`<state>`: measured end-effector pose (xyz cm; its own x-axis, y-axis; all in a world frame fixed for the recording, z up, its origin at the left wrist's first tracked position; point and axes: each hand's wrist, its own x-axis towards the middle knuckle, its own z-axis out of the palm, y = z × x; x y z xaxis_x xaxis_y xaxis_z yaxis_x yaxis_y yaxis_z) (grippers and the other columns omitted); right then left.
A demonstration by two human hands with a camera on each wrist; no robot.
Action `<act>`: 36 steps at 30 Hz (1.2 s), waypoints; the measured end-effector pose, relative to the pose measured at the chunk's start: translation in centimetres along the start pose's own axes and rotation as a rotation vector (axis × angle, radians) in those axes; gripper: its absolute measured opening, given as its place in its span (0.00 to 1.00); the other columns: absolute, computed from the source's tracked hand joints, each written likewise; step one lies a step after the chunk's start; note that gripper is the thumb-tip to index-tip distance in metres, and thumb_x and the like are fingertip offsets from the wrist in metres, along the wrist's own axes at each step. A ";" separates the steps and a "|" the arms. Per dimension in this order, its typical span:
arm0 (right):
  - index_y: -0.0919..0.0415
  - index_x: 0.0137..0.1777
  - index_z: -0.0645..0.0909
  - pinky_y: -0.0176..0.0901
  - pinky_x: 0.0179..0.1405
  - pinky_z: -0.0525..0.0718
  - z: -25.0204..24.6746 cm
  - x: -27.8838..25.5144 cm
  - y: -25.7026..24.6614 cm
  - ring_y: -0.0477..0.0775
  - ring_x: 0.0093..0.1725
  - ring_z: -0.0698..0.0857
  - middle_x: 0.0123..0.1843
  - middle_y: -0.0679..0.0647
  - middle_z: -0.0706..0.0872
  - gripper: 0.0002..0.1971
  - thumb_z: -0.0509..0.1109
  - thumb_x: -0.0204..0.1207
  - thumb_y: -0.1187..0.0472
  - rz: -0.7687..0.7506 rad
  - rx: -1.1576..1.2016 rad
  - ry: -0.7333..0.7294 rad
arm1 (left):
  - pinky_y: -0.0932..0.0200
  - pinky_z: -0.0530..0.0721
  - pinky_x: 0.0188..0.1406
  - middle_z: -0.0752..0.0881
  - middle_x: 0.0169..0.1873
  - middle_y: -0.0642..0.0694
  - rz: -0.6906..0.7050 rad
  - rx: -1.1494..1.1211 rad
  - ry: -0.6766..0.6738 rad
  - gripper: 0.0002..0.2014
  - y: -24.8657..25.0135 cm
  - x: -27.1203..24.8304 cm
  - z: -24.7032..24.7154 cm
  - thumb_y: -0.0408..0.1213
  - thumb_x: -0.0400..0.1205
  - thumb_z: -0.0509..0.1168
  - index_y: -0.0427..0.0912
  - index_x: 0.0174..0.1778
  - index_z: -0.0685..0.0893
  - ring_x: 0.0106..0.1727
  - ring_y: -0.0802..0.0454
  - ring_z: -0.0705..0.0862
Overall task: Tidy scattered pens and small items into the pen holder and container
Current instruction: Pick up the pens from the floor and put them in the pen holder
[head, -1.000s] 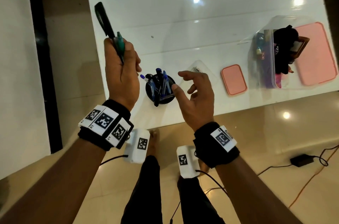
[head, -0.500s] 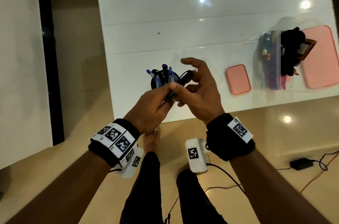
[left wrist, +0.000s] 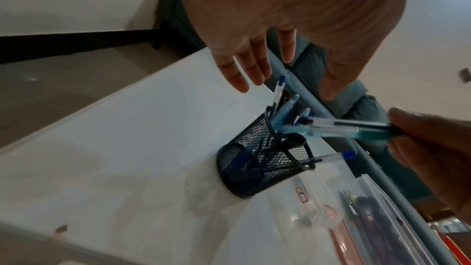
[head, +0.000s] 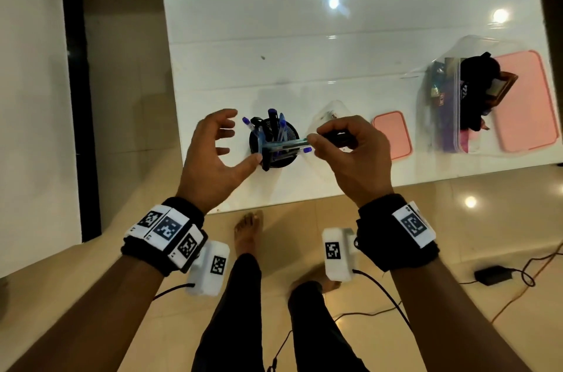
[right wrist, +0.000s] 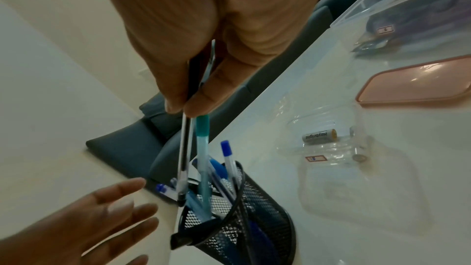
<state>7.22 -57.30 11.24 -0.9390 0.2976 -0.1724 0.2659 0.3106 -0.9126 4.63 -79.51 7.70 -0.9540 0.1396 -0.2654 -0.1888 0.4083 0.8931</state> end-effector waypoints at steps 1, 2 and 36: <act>0.51 0.43 0.85 0.57 0.43 0.89 -0.2 0.0 0.2 0.53 0.39 0.90 0.40 0.55 0.89 0.07 0.81 0.70 0.60 -0.006 -0.019 0.015 | 0.59 0.82 0.56 0.74 0.69 0.52 -0.044 0.002 -0.035 0.41 -0.4 0.2 -0.2 0.42 0.69 0.81 0.56 0.76 0.67 0.65 0.58 0.78; 0.52 0.43 0.85 0.57 0.42 0.89 -0.3 0.0 0.2 0.53 0.39 0.90 0.41 0.55 0.89 0.07 0.81 0.70 0.60 -0.020 -0.043 0.021 | 0.59 0.80 0.56 0.71 0.72 0.52 -0.084 0.013 -0.087 0.47 -0.8 0.3 -0.2 0.43 0.67 0.82 0.59 0.79 0.63 0.67 0.58 0.76; 0.57 0.47 0.90 0.46 0.39 0.85 3.4 -1.2 2.6 0.49 0.38 0.85 0.42 0.51 0.85 0.05 0.74 0.76 0.59 -0.031 -0.237 -0.026 | 0.58 0.82 0.46 0.78 0.66 0.55 -0.159 0.149 -0.175 0.38 -2.0 0.7 2.2 0.39 0.70 0.80 0.56 0.72 0.68 0.61 0.55 0.80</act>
<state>8.35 -59.92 7.80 -0.9519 0.2625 -0.1580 0.2781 0.5235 -0.8053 4.88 -78.24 4.90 -0.8579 0.2116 -0.4683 -0.2843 0.5636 0.7756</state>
